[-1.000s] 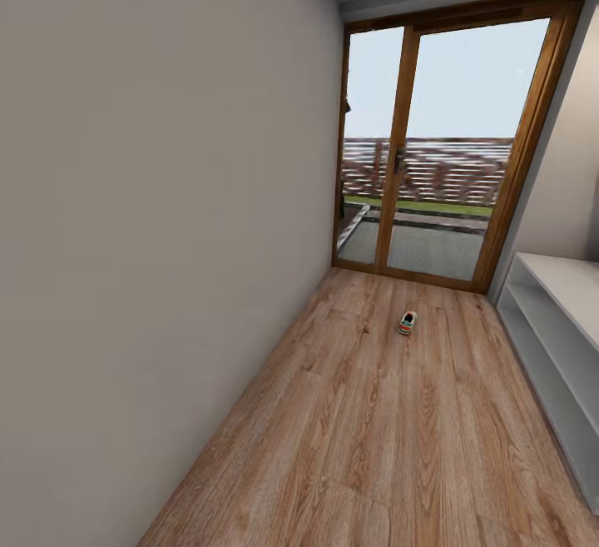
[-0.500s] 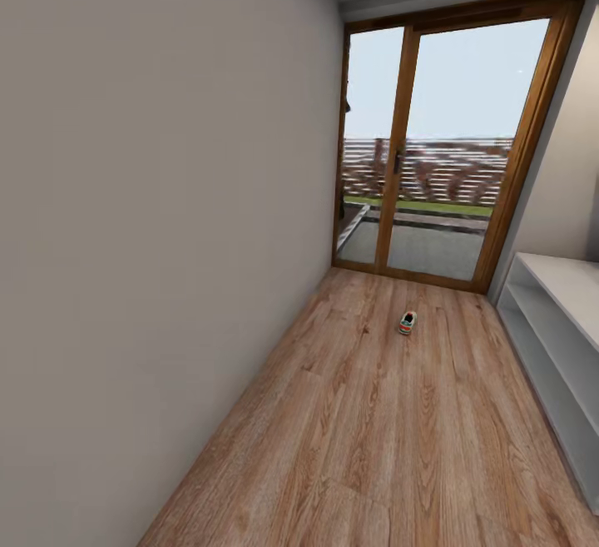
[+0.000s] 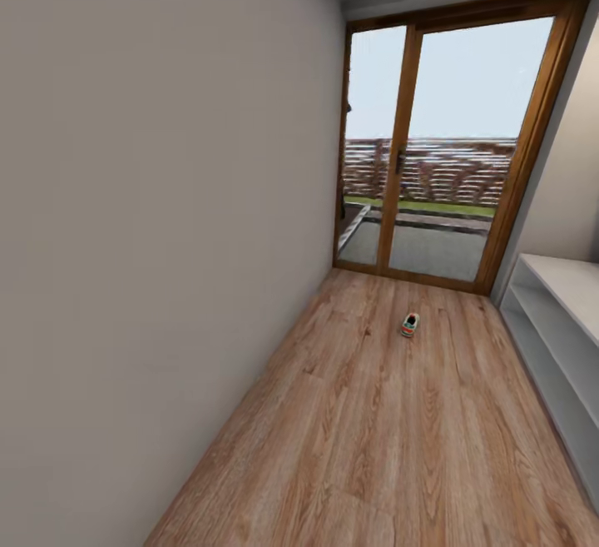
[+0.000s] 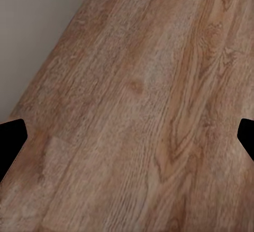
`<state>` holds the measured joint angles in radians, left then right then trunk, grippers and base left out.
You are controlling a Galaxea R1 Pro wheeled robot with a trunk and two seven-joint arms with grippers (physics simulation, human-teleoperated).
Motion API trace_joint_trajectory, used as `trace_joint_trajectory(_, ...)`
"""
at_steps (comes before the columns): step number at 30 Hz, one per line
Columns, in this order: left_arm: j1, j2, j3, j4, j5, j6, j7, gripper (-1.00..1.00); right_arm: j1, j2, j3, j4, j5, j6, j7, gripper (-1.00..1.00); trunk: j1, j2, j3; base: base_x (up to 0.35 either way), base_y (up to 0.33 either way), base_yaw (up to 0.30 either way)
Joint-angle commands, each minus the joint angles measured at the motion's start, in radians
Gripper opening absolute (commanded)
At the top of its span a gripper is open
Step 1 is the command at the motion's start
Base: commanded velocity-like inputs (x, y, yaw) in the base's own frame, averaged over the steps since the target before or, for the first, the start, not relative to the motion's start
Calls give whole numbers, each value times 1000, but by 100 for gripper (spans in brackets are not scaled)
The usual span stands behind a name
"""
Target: Pick up the two gym shoes and the two sandals from the corridor floor and place them onto the hallstand (shoe rack) in the corridor, making sure they are on the rack and not on the floor. Arrange them so the two gym shoes are next to each other and the two sandals are next to each other.
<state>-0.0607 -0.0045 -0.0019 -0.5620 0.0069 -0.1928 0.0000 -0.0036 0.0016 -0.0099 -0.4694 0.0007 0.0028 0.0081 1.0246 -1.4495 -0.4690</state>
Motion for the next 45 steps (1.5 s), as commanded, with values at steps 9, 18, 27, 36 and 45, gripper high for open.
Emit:
trace_joint_trajectory(9, -1, 0, -1, 3, 1, -4, 0, 100, -1, 0, -2, 3, -1, 0, 1, 100, 0, 0, -1, 286, 120, -32)
trace_joint_trajectory(18, -1, 0, -3, 4, 0, -4, 0, 100, -1, 1, -2, 3, -1, 0, 0, 100, 0, 0, -1, 278, 126, -216)
trace_joint_trajectory(27, -1, -1, -4, 5, -1, -4, 0, 100, -1, 0, -2, 4, -1, 0, 0, 100, 0, 0, -1, 76, 43, -259)
trace_joint_trajectory(36, -1, -1, -4, 4, -1, -4, 0, 100, 0, 0, -2, 4, -2, 0, 0, 100, 0, 0, -1, 5, 3, -262)
trace_joint_trajectory(45, -1, -2, -4, 4, -1, -4, 0, 100, -1, 0, -2, 5, -2, 0, 0, 100, 0, 0, -1, 1, 0, -262)
